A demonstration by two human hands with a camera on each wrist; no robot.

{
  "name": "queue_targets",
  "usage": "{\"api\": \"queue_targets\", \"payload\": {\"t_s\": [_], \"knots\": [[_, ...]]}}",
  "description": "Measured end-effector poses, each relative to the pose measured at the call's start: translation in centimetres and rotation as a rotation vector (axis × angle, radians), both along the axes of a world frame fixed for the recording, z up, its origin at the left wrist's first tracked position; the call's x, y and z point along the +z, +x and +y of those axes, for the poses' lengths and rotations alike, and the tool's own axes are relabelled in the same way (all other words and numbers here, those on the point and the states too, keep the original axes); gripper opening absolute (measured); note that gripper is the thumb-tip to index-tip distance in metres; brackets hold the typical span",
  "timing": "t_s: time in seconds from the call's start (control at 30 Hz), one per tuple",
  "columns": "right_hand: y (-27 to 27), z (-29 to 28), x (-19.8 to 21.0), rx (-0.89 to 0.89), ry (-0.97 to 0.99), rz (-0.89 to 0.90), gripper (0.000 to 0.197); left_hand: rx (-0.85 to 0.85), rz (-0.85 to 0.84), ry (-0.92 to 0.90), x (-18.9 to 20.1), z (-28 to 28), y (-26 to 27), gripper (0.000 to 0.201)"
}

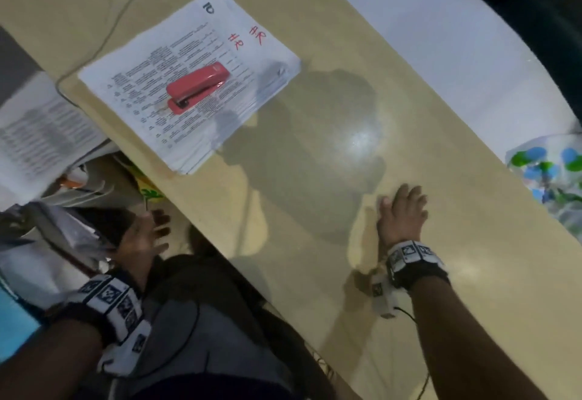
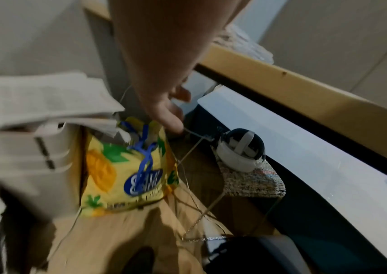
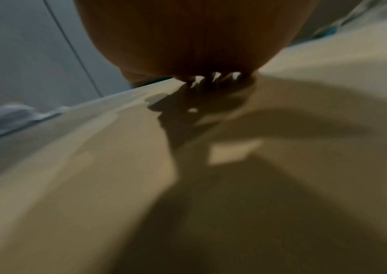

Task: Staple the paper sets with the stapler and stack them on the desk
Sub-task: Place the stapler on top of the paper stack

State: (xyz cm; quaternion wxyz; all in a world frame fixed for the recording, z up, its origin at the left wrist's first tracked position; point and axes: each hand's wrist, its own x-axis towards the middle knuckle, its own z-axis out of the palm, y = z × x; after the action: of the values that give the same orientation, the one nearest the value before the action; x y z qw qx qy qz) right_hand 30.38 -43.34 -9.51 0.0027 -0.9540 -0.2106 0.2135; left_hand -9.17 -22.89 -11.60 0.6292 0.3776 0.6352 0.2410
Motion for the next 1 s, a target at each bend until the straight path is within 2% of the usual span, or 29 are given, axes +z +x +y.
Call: {"api": "queue_targets", "payload": {"t_s": [0.1, 0.2, 0.27, 0.33, 0.37, 0.43, 0.47, 0.5, 0.57, 0.6, 0.63, 0.7, 0.73, 0.77, 0.83, 0.9, 0.93, 0.97, 1.0], "knots": [[-8.8, 3.9, -0.4, 0.339, 0.050, 0.012, 0.077, 0.035, -0.111, -0.213, 0.4, -3.3, 0.9, 0.042], [-18.7, 7.6, 1.0, 0.641, 0.170, 0.256, 0.090, 0.003, -0.169, -0.281, 0.3, -4.8, 1.6, 0.051], [-25.0, 9.5, 2.9, 0.819, 0.194, 0.318, 0.085, -0.029, -0.221, -0.267, 0.6, -4.6, 1.5, 0.056], [-28.5, 10.7, 4.1, 0.906, 0.146, 0.413, 0.079, -0.019, -0.213, -0.257, 1.1, -3.8, 0.9, 0.062], [-28.8, 11.1, 4.7, 0.903, 0.173, 0.518, 0.075, -0.004, -0.169, -0.242, 1.1, -3.2, 0.3, 0.067], [-26.9, 11.7, 7.2, 0.783, 0.394, 0.827, 0.053, -0.015, -0.072, -0.161, 0.5, -2.2, -0.9, 0.080], [-24.9, 11.7, 8.1, 0.717, 0.483, 0.873, 0.045, -0.042, -0.015, -0.098, 0.0, -1.9, -1.5, 0.083], [-22.5, 11.8, 8.9, 0.635, 0.552, 0.791, 0.042, -0.084, 0.035, -0.051, -0.3, -1.7, -1.9, 0.082], [-15.5, 10.8, 7.2, 0.468, 0.582, 0.400, 0.050, -0.126, 0.074, -0.002, 0.3, -1.5, -1.7, 0.079], [-12.1, 9.9, 5.8, 0.395, 0.476, 0.227, 0.057, -0.121, 0.058, 0.016, 0.6, -1.3, -1.4, 0.073], [-9.6, 8.6, 4.8, 0.327, 0.287, 0.117, 0.065, -0.105, 0.039, 0.024, 0.9, -1.2, -0.9, 0.066], [-9.3, 6.6, 3.0, 0.181, -0.063, 0.087, 0.078, -0.077, -0.003, 0.024, 1.1, -1.1, 0.4, 0.050], [-11.4, 6.3, 2.8, 0.159, -0.134, 0.109, 0.082, -0.091, -0.032, 0.006, 1.3, -1.2, 1.1, 0.043], [-14.5, 6.2, 3.1, 0.262, -0.159, 0.124, 0.086, -0.127, -0.053, -0.022, 1.6, -1.4, 1.8, 0.039], [-21.0, 6.7, 4.9, 0.711, -0.049, 0.294, 0.083, -0.202, -0.042, -0.073, 2.0, -1.8, 2.8, 0.036], [-24.6, 7.2, 6.7, 1.129, 0.117, 0.658, 0.054, -0.229, -0.023, -0.112, 1.8, -1.8, 3.2, 0.037], [-24.1, 7.5, 7.2, 1.193, 0.215, 0.735, 0.039, -0.245, -0.024, -0.090, 1.6, -1.6, 3.3, 0.031], [-22.3, 8.0, 7.3, 1.139, 0.313, 0.704, 0.032, -0.257, -0.021, -0.044, 1.3, -1.4, 3.3, 0.026], [-19.8, 8.5, 7.4, 0.992, 0.382, 0.618, 0.032, -0.266, -0.015, 0.003, 1.0, -1.1, 3.3, 0.029]]}}
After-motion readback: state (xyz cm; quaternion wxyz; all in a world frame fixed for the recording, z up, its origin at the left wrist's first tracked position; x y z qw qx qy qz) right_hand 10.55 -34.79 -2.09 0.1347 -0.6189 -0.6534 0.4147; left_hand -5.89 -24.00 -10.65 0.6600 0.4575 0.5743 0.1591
